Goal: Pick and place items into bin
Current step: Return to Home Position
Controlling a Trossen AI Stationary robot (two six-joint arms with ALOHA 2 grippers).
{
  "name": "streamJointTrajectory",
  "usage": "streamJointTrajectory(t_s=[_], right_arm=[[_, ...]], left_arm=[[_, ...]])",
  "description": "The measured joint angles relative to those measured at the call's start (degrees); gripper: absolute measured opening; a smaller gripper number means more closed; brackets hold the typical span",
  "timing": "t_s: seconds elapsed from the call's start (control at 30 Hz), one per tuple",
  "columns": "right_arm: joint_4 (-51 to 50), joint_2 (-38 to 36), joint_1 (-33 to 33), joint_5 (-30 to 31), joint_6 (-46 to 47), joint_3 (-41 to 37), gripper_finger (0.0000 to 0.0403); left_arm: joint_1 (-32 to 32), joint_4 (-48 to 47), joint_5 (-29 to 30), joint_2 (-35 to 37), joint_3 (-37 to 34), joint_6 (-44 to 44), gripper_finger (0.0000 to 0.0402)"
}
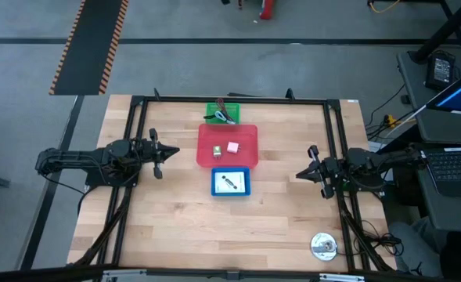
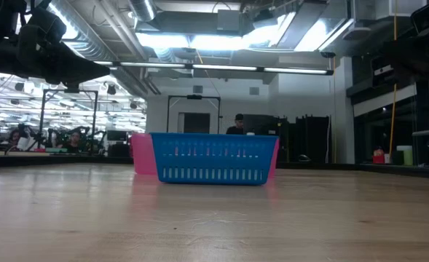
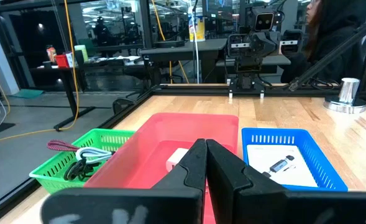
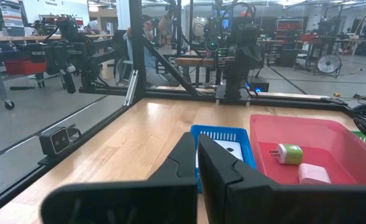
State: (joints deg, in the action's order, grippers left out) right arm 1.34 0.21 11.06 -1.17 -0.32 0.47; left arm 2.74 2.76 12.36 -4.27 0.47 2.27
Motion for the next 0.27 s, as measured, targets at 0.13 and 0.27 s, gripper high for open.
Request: streamJointTrajectory(t_s=[0.13,0.27], right_arm=[[-0.01,0.0,0.01,0.0,0.04,0.0,0.0],[0.0,0.02,0.0,0.0,0.09,0.0,0.0]], left_arm=[[0.0,-0.01,-0.02,0.02,0.0,0.01,0.0005],[0.0,0.01,-0.01,0.01,0.0,0.0,0.0006]])
